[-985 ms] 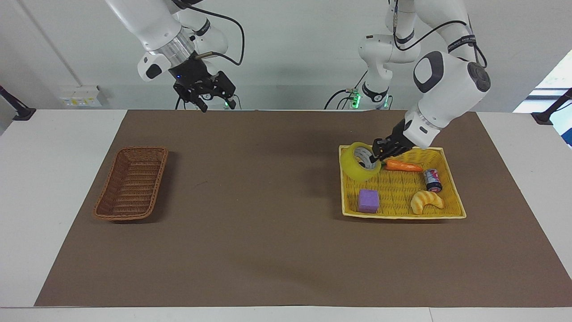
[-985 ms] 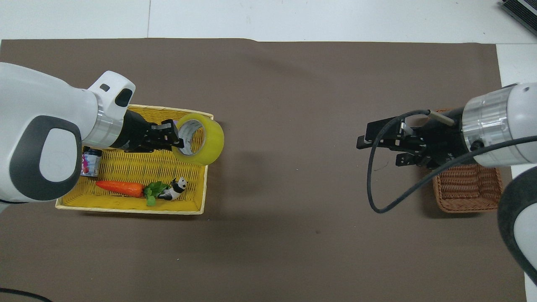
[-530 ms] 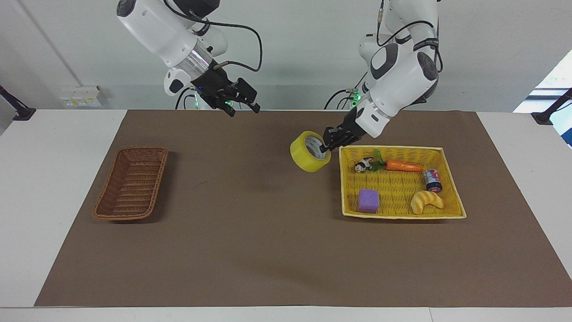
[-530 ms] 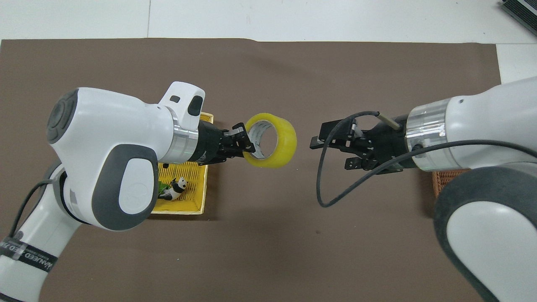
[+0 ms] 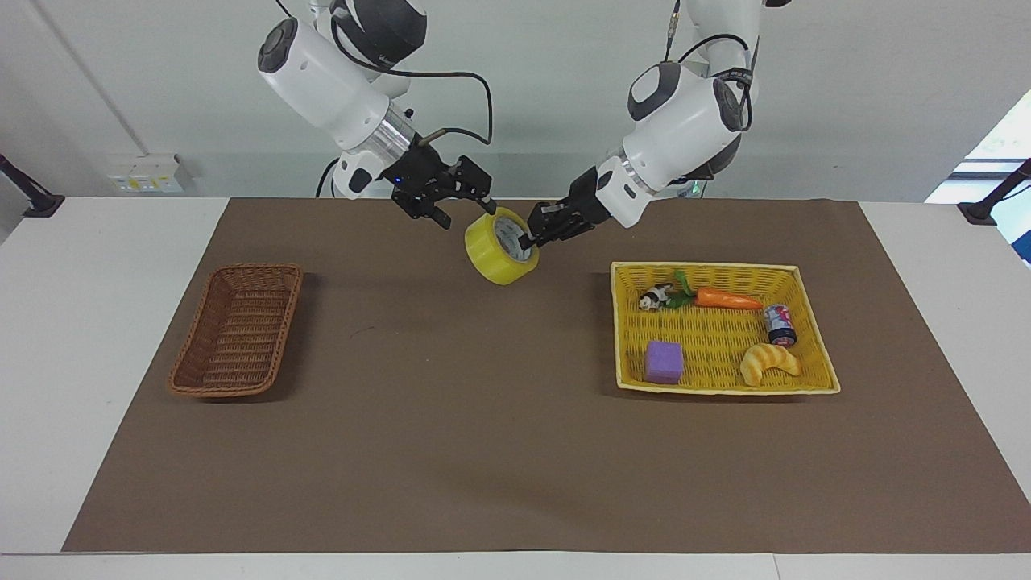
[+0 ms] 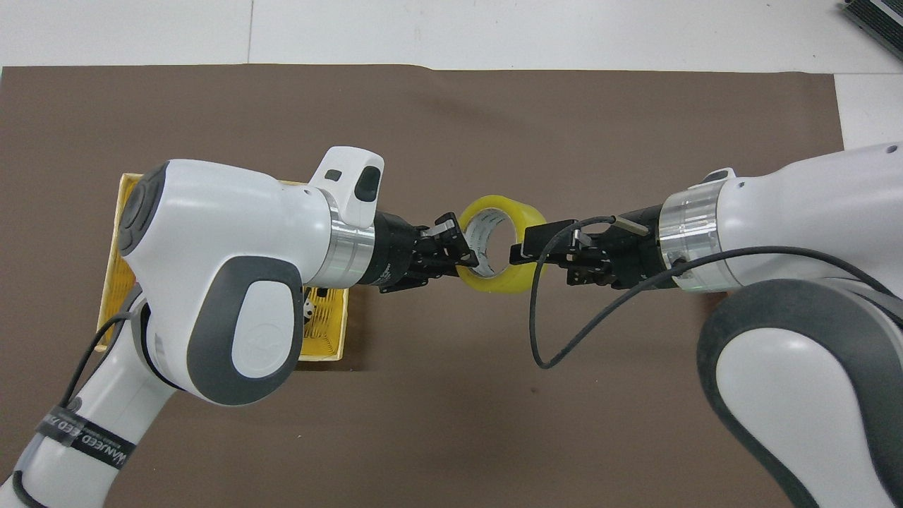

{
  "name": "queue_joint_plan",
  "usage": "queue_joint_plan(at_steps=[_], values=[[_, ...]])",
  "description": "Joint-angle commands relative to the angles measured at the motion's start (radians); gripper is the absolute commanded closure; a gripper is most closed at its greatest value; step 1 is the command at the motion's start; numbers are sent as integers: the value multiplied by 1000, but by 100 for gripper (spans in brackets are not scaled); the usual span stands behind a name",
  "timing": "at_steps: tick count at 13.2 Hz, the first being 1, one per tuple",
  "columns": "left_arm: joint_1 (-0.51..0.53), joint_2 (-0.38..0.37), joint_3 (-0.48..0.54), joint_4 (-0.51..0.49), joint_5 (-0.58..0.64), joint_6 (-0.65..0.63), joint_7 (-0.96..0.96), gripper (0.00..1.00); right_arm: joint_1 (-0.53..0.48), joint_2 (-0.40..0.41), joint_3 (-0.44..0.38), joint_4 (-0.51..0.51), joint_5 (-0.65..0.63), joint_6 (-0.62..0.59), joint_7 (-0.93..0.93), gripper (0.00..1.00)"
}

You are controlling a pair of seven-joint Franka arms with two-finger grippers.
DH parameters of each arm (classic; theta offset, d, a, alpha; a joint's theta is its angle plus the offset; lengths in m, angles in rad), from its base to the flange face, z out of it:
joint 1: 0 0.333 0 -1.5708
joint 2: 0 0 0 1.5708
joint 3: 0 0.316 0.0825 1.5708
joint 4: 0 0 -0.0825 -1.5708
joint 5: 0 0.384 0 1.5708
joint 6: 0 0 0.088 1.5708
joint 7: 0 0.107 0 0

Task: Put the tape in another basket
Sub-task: 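Grasp the tape rim with the right gripper beside the left gripper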

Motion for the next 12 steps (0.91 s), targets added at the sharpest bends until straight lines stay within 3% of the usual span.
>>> queue_joint_plan(at_steps=[1, 4, 5, 6, 7, 8, 9, 10, 12], values=[[-11, 4, -17, 33, -21, -46, -50, 100, -30, -14, 5, -28, 77, 24, -38, 0], [-11, 4, -32, 36, -21, -47, -64, 100, -30, -14, 5, -28, 77, 28, -38, 0], [-13, 3, -34, 36, -21, -51, -66, 100, -30, -14, 5, -30, 73, 28, -38, 6], [-13, 1, -34, 34, -21, -51, -64, 100, -30, -17, 5, -33, 65, 25, -40, 16], [-13, 1, -34, 34, -19, -51, -64, 100, -28, -25, 4, -43, 62, 23, -49, 36], [-13, 3, -34, 34, -19, -51, -64, 100, -27, -30, 4, -56, 57, 20, -76, 68], [-13, 1, -34, 34, -19, -51, -64, 100, -27, -31, 4, -57, 41, 15, -87, 92], [-13, 1, -34, 34, -18, -52, -63, 100, -27, -30, 5, -56, 13, 8, -81, 100], [-13, 1, -34, 34, -16, -51, -64, 100, -18, -24, 5, -42, -39, 3, -89, 100]])
